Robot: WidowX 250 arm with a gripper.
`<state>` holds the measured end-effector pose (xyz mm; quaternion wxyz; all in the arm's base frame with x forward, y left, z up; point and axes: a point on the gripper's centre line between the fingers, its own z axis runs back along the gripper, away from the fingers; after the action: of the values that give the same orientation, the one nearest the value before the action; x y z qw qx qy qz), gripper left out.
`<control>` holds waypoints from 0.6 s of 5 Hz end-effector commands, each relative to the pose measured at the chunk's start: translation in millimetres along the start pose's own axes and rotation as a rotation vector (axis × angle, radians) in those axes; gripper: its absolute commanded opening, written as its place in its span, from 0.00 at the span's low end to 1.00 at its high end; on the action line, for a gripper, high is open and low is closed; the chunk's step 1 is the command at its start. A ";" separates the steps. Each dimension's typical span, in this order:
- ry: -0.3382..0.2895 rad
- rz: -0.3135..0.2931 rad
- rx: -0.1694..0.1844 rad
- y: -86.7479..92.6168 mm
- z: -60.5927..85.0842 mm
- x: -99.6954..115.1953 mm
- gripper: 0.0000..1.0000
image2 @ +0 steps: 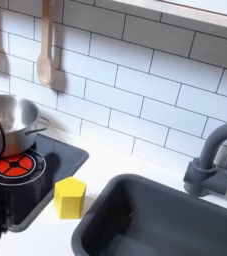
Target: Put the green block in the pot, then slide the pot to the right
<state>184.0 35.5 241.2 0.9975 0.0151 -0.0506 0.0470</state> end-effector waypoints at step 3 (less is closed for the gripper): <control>-0.008 0.046 0.043 39.7 -10.4 48.2 1.00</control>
<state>229.8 78.7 236.5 0.9954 0.0334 -0.0543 0.0715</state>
